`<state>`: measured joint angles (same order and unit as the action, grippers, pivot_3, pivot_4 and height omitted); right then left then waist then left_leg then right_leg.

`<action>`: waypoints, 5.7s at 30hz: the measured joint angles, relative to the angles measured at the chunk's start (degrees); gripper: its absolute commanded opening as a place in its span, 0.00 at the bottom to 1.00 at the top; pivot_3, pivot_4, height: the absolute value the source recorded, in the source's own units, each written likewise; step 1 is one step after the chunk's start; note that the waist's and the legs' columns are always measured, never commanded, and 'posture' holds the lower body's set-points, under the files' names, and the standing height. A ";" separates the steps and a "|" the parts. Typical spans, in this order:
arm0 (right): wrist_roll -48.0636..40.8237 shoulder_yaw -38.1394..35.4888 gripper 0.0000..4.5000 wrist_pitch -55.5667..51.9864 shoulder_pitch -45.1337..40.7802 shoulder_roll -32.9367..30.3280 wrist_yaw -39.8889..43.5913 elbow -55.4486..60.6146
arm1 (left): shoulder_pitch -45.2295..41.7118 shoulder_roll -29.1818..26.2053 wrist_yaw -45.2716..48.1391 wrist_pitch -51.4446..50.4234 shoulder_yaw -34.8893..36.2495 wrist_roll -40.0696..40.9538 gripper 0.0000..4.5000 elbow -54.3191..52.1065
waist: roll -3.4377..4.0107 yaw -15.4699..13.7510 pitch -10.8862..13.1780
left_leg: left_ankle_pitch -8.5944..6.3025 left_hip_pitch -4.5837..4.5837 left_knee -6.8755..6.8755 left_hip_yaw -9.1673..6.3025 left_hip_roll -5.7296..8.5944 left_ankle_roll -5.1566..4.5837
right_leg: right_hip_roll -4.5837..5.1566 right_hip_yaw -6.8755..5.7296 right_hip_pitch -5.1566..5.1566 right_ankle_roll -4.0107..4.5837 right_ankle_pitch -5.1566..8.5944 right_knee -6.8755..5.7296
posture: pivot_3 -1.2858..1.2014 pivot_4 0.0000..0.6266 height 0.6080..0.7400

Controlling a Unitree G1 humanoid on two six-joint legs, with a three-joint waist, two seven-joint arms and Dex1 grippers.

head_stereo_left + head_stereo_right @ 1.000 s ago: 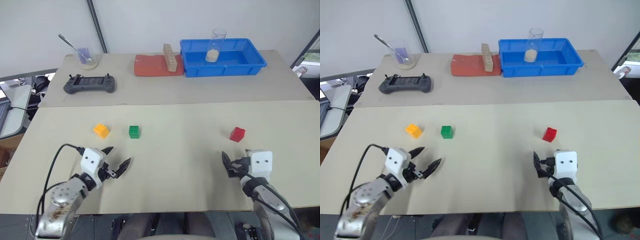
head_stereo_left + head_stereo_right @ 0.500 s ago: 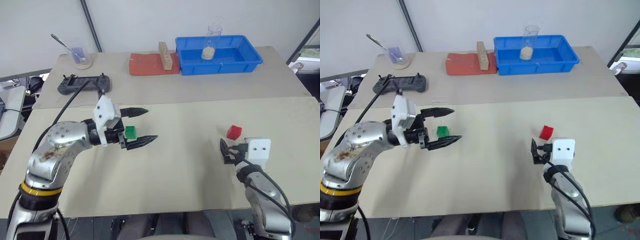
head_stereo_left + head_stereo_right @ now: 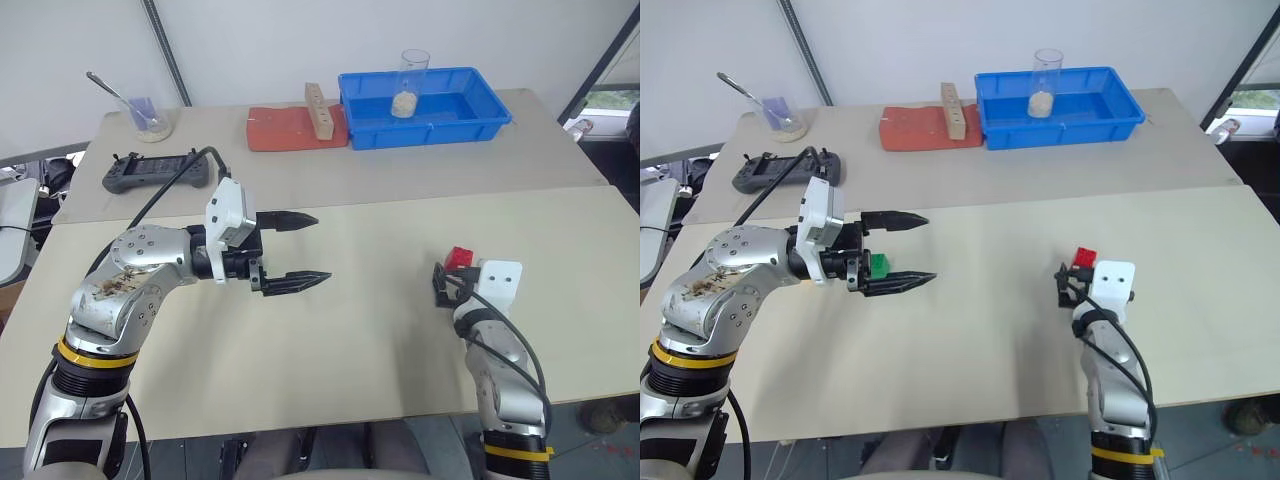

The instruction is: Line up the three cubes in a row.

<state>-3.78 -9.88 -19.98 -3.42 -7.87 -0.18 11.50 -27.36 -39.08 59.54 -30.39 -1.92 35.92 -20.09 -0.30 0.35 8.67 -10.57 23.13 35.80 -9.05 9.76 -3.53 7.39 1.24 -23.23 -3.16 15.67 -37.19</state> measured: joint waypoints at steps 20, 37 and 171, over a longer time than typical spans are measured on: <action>-6.78 3.46 0.31 0.27 -1.09 -13.24 20.29 0.35 | 3.37 -1.30 1.88 2.00 0.36 -1.30 1.00 -0.20 | 0.02 0.38 0.01 | 0.00 -0.01 0.03 0.14 -0.05 -0.11 | -0.07 0.14 0.01 0.05 -0.03 -0.03 | 0.52 0.24 1.00; -12.04 21.16 0.31 23.60 -22.28 -27.58 81.30 -28.10 | 28.16 -3.25 9.50 20.21 2.13 -6.84 1.00 -2.60 | -0.04 0.08 0.06 | -0.19 0.01 0.18 0.48 -0.37 -0.26 | -0.23 0.24 0.05 0.19 -0.12 0.11 | 0.52 0.24 1.00; -33.97 16.39 1.00 -19.70 -34.37 -30.69 61.91 11.49 | 42.69 16.12 -24.37 17.54 16.19 -16.75 0.98 -5.93 | -0.20 -1.37 0.13 | -0.79 0.50 1.02 1.93 -0.81 -0.62 | -0.46 1.05 -0.95 -0.12 -0.80 0.06 | 0.52 0.24 1.00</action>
<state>-37.75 6.50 -39.68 -37.80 -38.56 61.73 22.99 15.33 -22.96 35.17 -12.85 14.27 19.17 -26.02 -0.50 -1.03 8.81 -11.37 23.62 36.82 -7.13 8.95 -4.16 6.93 2.29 -24.18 -3.27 14.87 -37.13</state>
